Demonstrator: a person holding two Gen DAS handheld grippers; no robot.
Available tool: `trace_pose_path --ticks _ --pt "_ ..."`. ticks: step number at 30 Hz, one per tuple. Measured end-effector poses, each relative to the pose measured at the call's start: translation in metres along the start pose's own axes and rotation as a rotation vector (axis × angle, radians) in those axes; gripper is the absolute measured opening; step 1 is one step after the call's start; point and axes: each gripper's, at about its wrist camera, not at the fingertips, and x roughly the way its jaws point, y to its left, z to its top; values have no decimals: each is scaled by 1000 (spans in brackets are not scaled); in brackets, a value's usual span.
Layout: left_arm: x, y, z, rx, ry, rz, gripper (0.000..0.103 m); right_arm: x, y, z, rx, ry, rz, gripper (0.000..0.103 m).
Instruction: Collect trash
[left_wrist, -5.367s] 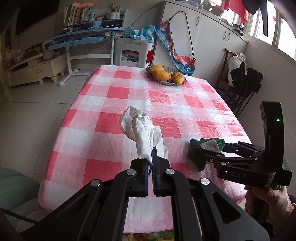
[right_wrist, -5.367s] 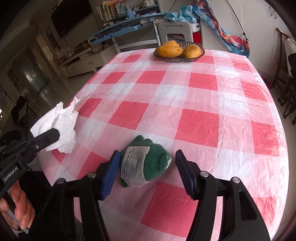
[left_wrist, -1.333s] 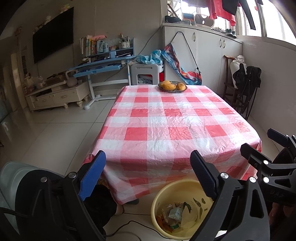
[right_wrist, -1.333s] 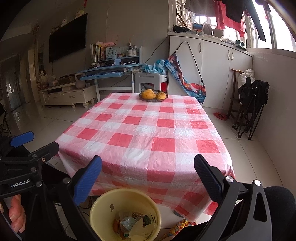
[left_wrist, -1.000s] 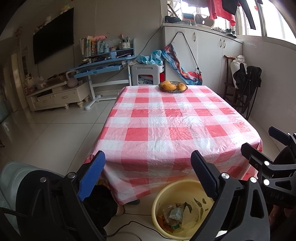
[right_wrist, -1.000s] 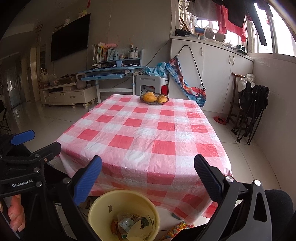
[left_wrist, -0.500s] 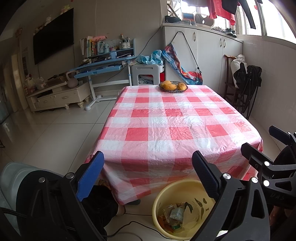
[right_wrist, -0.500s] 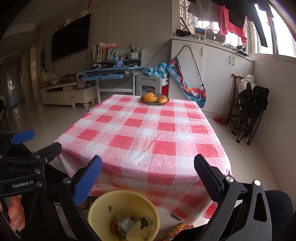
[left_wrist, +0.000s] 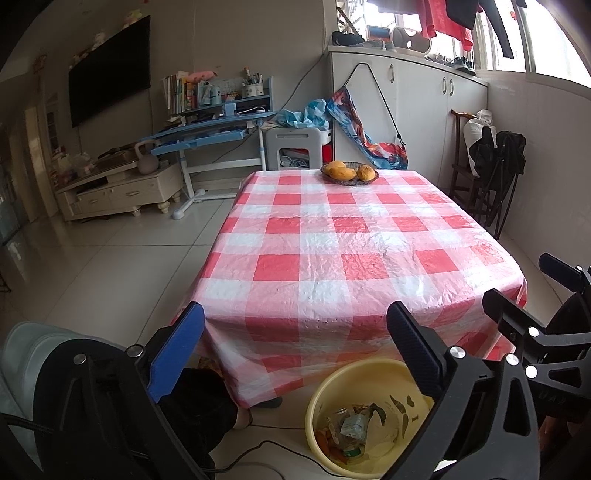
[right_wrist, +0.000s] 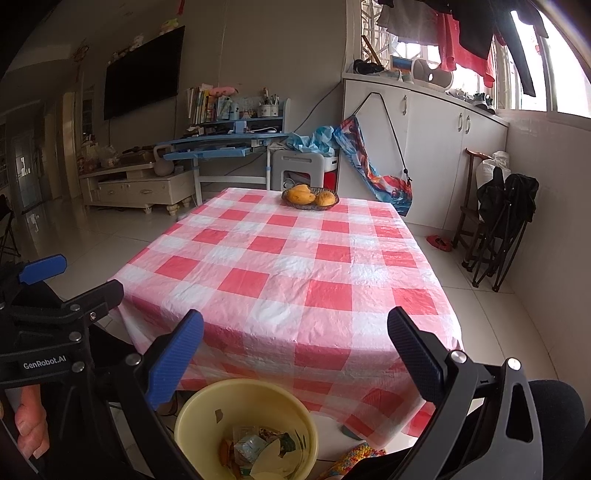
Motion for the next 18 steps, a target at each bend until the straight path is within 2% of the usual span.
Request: trace_pose_path --ticks 18 --pt "-4 -3 2 13 -23 25 96 2 1 0 -15 6 6 95"
